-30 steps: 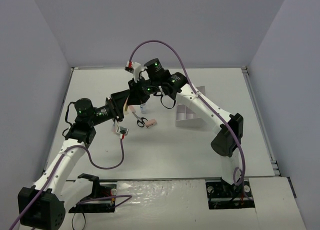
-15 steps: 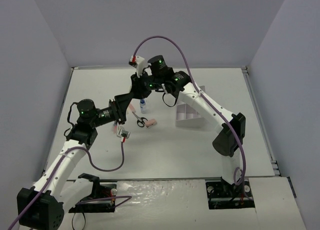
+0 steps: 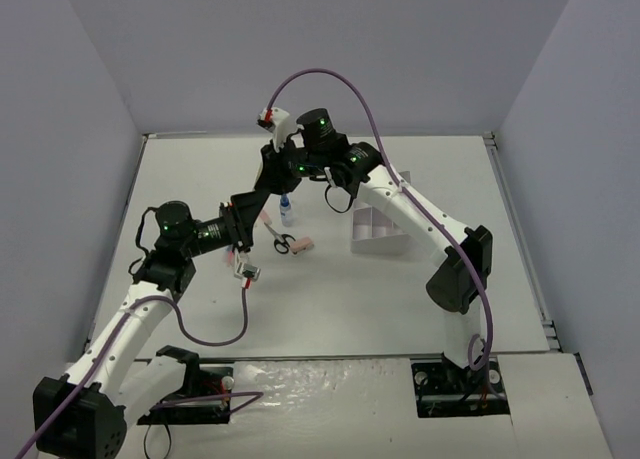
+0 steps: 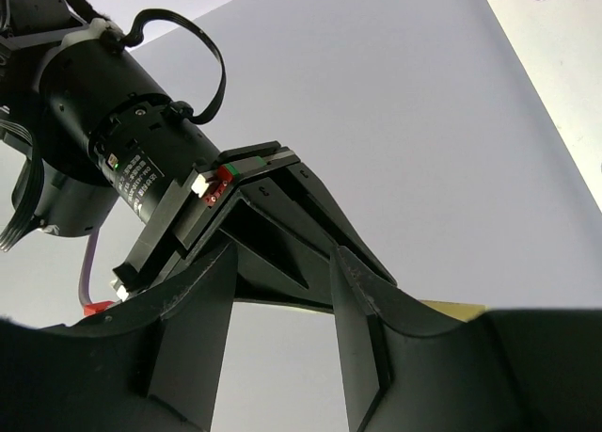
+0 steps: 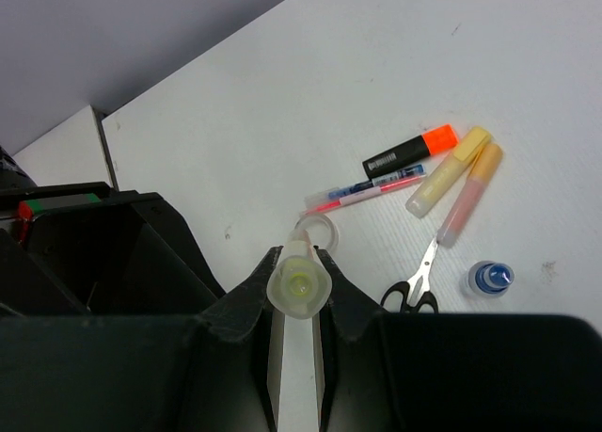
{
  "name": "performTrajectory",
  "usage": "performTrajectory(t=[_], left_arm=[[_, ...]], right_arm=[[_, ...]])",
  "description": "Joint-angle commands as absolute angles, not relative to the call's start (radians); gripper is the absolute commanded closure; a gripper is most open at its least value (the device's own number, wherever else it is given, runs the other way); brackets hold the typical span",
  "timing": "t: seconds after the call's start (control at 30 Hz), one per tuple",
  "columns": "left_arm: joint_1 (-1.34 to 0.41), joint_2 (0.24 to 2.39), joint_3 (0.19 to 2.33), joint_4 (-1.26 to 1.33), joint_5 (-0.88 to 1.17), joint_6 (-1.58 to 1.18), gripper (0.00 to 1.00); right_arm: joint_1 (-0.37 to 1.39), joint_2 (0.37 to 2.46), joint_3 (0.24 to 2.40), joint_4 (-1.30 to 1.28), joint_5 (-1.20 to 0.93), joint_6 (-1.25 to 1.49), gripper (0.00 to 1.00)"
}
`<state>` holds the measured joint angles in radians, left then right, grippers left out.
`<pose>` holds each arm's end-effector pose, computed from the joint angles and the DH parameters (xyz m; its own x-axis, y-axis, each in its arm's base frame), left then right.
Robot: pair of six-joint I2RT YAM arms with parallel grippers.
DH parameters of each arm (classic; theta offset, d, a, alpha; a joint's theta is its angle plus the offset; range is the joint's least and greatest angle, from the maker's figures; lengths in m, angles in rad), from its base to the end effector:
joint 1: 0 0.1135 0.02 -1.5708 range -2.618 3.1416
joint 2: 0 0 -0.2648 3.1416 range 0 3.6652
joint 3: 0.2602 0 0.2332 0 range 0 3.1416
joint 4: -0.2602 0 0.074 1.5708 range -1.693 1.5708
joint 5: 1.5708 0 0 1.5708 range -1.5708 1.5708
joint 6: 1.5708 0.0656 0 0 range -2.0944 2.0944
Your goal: Sort the stationery into containers
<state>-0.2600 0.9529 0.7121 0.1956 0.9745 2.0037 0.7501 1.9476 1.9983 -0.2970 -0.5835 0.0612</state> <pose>0.1894 -0.1066 0.3289 0.8745 0.2949 0.3851 -0.3560 -0.1491 0.9225 0.3151 0.3430 0.3997 -0.2368 -0.1508 -0.9598 -0.9471 0.2560 0.1934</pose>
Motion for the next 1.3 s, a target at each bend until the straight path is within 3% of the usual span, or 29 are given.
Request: performTrajectory(t=[0.0, 0.37, 0.5, 0.6, 0.87, 1.03, 1.27], left_arm=[[-0.262, 0.896, 0.696, 0.272, 1.017, 2.607, 0.58], [-0.264, 0.803, 0.618, 0.307, 0.939, 2.37, 0.57], [-0.267, 0.783, 0.639, 0.297, 0.804, 2.092, 0.51], [-0.267, 0.778, 0.709, 0.152, 0.714, 1.921, 0.47], [-0.281, 0.826, 0.808, 0.033, 0.588, 1.603, 0.45], [-0.281, 0.889, 0.944, -0.086, 0.516, 1.176, 0.42], [-0.281, 0.977, 1.143, -0.309, 0.736, 0.652, 0.34]], right_arm=[[0.723, 1.856, 1.994, -0.23, -0.595, 0.048, 1.0], [0.628, 1.832, 1.963, -0.231, -0.606, 0.032, 1.0], [0.614, 1.823, 1.95, -0.23, -0.603, 0.028, 1.0], [0.614, 1.813, 1.939, -0.233, -0.591, 0.018, 1.0], [0.613, 1.808, 1.945, -0.235, -0.588, 0.014, 1.0], [0.612, 1.799, 1.945, -0.236, -0.593, 0.012, 1.0], [0.612, 1.79, 1.947, -0.239, -0.598, 0.009, 1.0]])
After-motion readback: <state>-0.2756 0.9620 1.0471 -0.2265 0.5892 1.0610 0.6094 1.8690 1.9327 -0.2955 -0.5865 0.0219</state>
